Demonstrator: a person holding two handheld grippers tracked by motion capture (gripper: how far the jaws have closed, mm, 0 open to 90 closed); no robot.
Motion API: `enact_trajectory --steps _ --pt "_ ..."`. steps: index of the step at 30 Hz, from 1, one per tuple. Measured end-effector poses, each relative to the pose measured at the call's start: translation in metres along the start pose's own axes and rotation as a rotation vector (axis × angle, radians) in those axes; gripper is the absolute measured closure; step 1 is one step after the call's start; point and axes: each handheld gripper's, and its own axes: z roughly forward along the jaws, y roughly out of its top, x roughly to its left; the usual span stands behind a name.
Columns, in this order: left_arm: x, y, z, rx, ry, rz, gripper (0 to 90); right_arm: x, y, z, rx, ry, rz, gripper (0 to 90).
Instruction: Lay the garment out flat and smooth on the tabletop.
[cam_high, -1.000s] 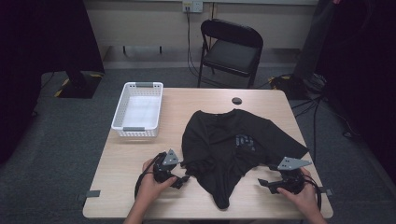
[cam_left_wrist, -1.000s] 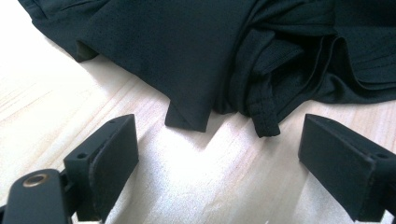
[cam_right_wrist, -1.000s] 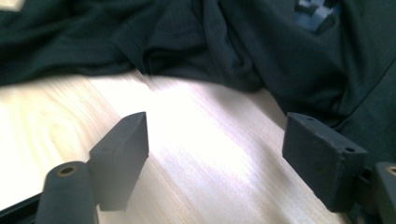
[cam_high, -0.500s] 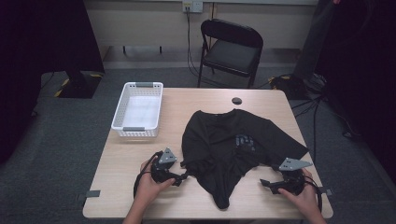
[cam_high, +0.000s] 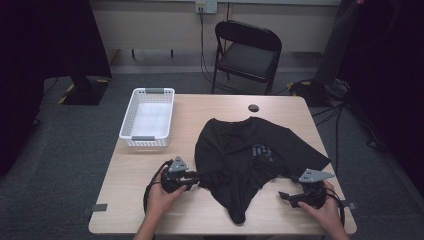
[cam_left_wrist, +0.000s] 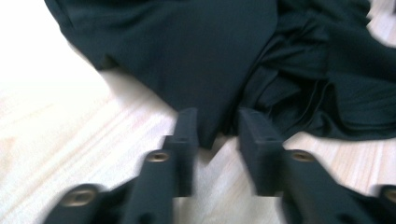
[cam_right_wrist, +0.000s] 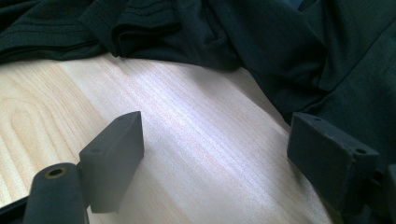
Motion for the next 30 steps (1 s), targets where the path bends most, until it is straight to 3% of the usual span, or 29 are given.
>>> enact_trajectory --steps 4,9,16,23,27,30 --pt "0.004 0.005 -0.003 0.031 0.015 -0.034 89.1 0.0 0.0 0.0 0.0 0.0 0.0 17.9" --pt "0.007 0.009 -0.015 0.016 0.005 -0.065 89.7 0.0 0.0 0.0 0.0 0.0 0.0 18.0" --pt "0.017 0.007 -0.035 -0.016 -0.031 -0.077 89.7 0.0 0.0 0.0 0.0 0.0 0.0 18.0" --pt "0.026 0.001 -0.056 0.006 0.015 -0.053 89.7 0.0 0.0 0.0 0.0 0.002 0.0 18.0" --pt "0.034 -0.007 -0.066 0.019 0.069 -0.067 89.7 0.0 0.0 0.0 -0.001 0.003 -0.001 17.9" --pt "0.042 -0.013 -0.07 -0.002 0.088 -0.103 89.7 0.0 0.0 0.0 -0.001 0.003 -0.002 17.9"
